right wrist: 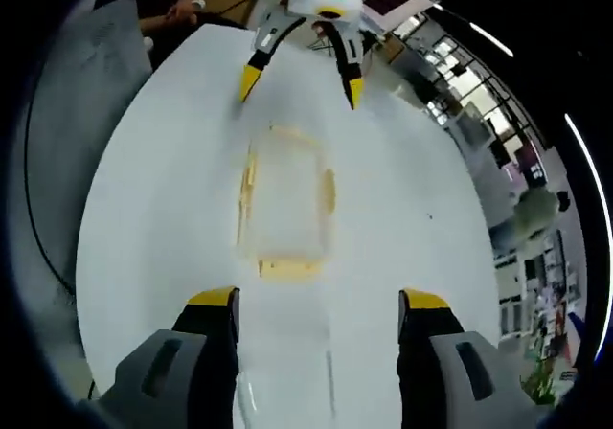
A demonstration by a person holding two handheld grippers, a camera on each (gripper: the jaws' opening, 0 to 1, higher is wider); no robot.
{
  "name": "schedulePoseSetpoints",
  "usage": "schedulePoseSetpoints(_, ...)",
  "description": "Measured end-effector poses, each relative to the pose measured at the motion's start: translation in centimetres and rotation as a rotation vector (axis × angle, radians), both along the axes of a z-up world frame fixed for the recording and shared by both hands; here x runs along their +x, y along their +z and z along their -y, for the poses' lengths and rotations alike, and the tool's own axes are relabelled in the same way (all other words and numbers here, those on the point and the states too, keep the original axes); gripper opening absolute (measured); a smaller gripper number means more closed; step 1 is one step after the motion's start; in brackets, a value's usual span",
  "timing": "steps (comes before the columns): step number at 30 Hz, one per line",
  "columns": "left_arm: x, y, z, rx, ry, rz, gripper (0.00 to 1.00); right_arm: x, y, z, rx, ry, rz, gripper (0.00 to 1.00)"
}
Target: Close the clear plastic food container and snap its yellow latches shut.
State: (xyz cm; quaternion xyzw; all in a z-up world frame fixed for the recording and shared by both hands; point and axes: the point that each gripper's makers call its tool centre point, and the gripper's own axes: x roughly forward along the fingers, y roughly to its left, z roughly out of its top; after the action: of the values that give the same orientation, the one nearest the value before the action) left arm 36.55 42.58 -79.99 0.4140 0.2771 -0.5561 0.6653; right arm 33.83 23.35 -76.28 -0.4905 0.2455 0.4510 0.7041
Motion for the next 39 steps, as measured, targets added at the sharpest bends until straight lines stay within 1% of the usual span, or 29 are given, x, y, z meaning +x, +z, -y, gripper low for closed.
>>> schedulePoseSetpoints(2,0.2,-0.3,0.2,0.000,-0.003,-0.023,0.88,0.5,-0.4,-0.1,-0.024,0.021,-0.004,0.64)
schedulePoseSetpoints(4,0.3,-0.8,0.1,0.020,-0.013,-0.042,0.88,0.8,-0.8,-0.2,-0.046,0.040,-0.015,0.64)
schedulePoseSetpoints(6,0.3,-1.2,0.2,0.038,-0.030,-0.048,0.88,1.0,-1.2,-0.4,-0.059,0.056,-0.032,0.63)
schedulePoseSetpoints(10,0.3,-1.9,0.3,0.057,-0.048,-0.078,0.86,1.4,-2.0,-0.8,-0.062,0.072,-0.060,0.63)
schedulePoseSetpoints(13,0.5,-2.4,0.4,0.071,-0.054,-0.095,0.84,1.6,-2.8,-1.1,-0.063,0.072,-0.093,0.62)
schedulePoseSetpoints(15,0.3,-2.8,0.4,0.081,-0.061,-0.117,0.83,1.7,-3.3,-1.2,-0.068,0.076,-0.110,0.62)
schedulePoseSetpoints(16,0.3,-3.0,0.5,0.083,-0.065,-0.124,0.83,1.6,-3.5,-1.3,-0.069,0.077,-0.124,0.62)
schedulePoseSetpoints(17,0.3,-3.2,0.6,0.087,-0.066,-0.125,0.82,1.4,-3.9,-1.5,-0.061,0.078,-0.151,0.62)
schedulePoseSetpoints(18,0.3,-3.3,0.7,0.089,-0.071,-0.125,0.81,1.2,-4.2,-1.6,-0.058,0.076,-0.180,0.62)
schedulePoseSetpoints(19,0.3,-3.5,0.8,0.095,-0.080,-0.125,0.81,0.8,-4.7,-1.5,-0.061,0.064,-0.224,0.62)
schedulePoseSetpoints(21,0.3,-3.6,1.1,0.090,-0.080,-0.137,0.80,1.2,-5.1,-1.8,-0.055,0.064,-0.232,0.62)
schedulePoseSetpoints(23,0.1,-3.8,1.3,0.084,-0.079,-0.155,0.79,1.1,-5.5,-1.9,-0.058,0.065,-0.255,0.61)
schedulePoseSetpoints(25,0.0,-3.9,1.4,0.088,-0.088,-0.158,0.78,1.0,-6.0,-2.0,-0.061,0.067,-0.283,0.61)
schedulePoseSetpoints(28,-0.1,-4.3,1.4,0.102,-0.099,-0.170,0.74,0.9,-6.8,-2.1,-0.062,0.067,-0.342,0.60)
schedulePoseSetpoints(30,-0.1,-4.4,1.3,0.108,-0.097,-0.177,0.73,1.1,-7.2,-2.0,-0.070,0.059,-0.365,0.60)
schedulePoseSetpoints(35,-0.3,-4.5,1.1,0.120,-0.095,-0.198,0.67,1.1,-7.9,-1.8,-0.092,0.057,-0.403,0.59)
schedulePoseSetpoints(39,-0.2,-4.7,0.9,0.123,-0.090,-0.207,0.65,0.8,-8.3,-2.1,-0.086,0.059,-0.445,0.56)
